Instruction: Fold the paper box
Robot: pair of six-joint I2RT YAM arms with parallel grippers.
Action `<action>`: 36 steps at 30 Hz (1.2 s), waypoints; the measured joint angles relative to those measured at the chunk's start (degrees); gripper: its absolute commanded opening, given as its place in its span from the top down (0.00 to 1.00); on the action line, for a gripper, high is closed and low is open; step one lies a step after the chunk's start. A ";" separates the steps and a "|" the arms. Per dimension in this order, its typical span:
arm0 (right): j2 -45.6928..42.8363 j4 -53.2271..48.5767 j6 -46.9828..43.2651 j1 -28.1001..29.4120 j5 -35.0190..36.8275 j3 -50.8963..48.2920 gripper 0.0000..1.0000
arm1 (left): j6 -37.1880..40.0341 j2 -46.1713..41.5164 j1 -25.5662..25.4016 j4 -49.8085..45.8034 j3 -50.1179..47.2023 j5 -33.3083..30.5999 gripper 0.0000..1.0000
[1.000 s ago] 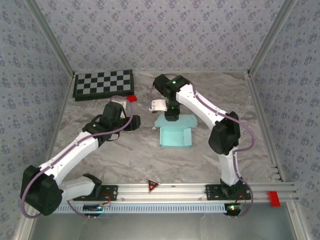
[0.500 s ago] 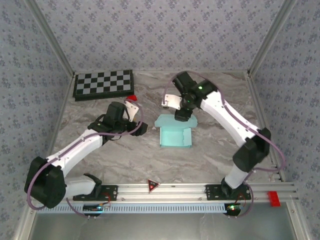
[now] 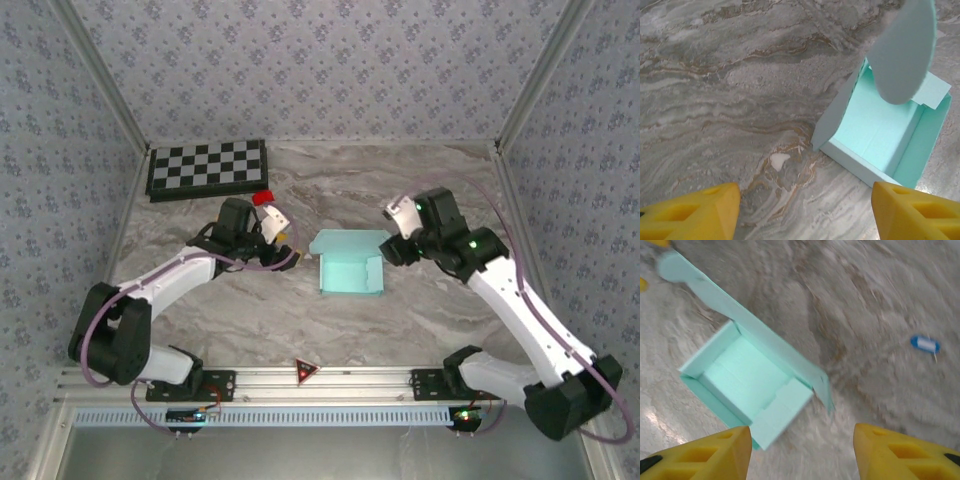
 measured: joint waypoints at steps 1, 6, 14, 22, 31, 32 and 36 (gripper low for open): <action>-1.44 0.28 1.75 -0.92 0.20 -1.79 0.42 | 1.09 0.76 0.28 0.61 0.00 0.94 0.31; -7.82 1.38 10.47 -3.96 1.44 -11.17 0.42 | 6.86 3.30 0.42 3.76 -0.07 6.25 0.32; -11.43 7.54 22.60 -4.11 4.22 -20.50 0.43 | 10.05 6.38 0.42 10.86 -0.57 11.52 0.38; -11.43 14.32 29.79 -4.11 4.26 -25.27 0.42 | 10.60 10.73 0.33 13.60 1.51 14.34 0.52; -9.42 16.92 31.69 -4.11 4.26 -25.70 0.43 | 12.07 13.84 -0.94 13.35 6.95 16.33 0.69; -9.14 17.05 31.74 -4.11 4.26 -25.77 0.43 | 12.07 14.05 -1.05 13.33 7.08 16.48 0.71; -8.48 17.64 31.95 -4.11 4.24 -26.16 0.42 | 12.09 14.36 -1.38 13.11 7.13 16.83 0.72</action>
